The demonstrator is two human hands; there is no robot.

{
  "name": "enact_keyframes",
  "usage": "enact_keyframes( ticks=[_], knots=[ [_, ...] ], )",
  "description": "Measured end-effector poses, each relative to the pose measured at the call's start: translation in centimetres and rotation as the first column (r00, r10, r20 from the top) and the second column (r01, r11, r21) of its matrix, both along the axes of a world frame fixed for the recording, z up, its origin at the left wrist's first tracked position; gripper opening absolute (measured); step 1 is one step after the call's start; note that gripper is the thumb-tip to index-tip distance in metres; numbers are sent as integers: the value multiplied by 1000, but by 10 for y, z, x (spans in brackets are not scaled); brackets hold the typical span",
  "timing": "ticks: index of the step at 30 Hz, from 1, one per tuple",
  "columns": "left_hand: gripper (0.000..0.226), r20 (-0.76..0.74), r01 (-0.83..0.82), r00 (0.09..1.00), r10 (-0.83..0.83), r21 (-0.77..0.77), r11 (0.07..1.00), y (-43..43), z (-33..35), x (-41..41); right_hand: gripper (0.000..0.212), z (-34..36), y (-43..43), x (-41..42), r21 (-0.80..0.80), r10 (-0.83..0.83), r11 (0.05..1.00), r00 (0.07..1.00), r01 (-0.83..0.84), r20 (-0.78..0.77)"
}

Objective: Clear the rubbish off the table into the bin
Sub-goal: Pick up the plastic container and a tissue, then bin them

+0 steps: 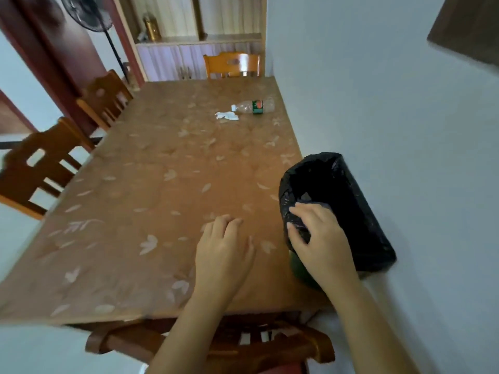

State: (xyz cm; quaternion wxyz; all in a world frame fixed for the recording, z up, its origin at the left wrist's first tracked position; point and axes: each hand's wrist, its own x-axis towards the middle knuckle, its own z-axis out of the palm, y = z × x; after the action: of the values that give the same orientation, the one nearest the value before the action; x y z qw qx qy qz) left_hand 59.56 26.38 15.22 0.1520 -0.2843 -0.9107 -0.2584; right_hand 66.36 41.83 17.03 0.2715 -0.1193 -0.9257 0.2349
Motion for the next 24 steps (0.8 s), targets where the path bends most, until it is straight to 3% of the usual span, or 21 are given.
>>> enact_keyframes(
  ticks=[10, 14, 24],
  knots=[
    [34, 12, -374, 927, 374, -20, 927, -187, -9, 22, 27, -8, -155, -49, 63, 370, 924, 925, -376, 89],
    [34, -4, -509, 860, 510, 46, 860, -280, -18, 38, 24, -18, -244, -59, 59, 471, 877, 878, -477, 86],
    [36, 59, -747, 664, 746, -8, 665, -521, -44, 85, 31, -45, -496, -63, -24, 725, 684, 675, -729, 134]
  ],
)
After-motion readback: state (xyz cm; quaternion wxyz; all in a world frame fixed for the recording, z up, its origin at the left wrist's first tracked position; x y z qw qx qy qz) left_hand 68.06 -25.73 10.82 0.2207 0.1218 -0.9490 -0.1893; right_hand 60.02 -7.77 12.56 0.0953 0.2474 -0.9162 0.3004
